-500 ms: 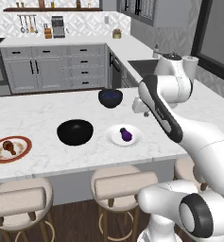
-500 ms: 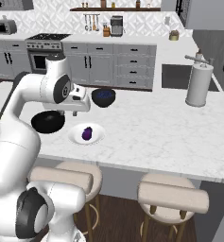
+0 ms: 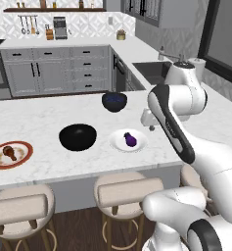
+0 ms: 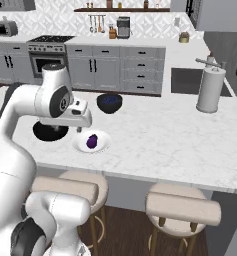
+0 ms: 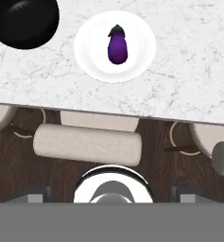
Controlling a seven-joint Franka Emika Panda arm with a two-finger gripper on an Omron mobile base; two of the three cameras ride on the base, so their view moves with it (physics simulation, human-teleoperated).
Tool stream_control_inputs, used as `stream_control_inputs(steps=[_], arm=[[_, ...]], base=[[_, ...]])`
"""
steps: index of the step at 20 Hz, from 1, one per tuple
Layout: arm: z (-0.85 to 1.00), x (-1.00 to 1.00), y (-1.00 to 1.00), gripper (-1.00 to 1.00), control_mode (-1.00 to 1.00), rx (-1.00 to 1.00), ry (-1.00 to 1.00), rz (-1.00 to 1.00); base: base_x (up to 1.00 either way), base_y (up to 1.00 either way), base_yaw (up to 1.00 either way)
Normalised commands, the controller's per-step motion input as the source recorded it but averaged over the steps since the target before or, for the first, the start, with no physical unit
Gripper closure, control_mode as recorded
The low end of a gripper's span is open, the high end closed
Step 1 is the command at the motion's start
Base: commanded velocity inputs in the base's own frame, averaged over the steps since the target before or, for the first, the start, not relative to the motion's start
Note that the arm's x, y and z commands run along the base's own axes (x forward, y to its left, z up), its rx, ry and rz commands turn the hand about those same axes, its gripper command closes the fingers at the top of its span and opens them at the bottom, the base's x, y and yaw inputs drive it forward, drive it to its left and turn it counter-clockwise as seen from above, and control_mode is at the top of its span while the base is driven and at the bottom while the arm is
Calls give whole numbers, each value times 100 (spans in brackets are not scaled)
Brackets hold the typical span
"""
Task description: Pick the chicken drumstick and eggplant from their plates and place them in the bowl. Then put the bowl in the fridge.
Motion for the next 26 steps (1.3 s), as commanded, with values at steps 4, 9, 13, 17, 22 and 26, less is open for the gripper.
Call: stream_control_inputs(steps=[4, 9, 13, 17, 22, 26], arm=[[-65, 46, 5, -100, -100, 0, 11, 0], [-54, 93, 20, -100, -100, 0, 9, 0], [-40, 97, 21, -100, -100, 0, 8, 0], [-39, 62, 0, -100, -100, 0, 1, 0], [-59, 55, 0, -100, -100, 0, 0, 0], [-69, 27, 0, -100, -100, 0, 0, 1]], base=[[0, 0, 0], [0, 0, 0], [0, 0, 0], [0, 0, 0], [0, 0, 0], [0, 0, 0]])
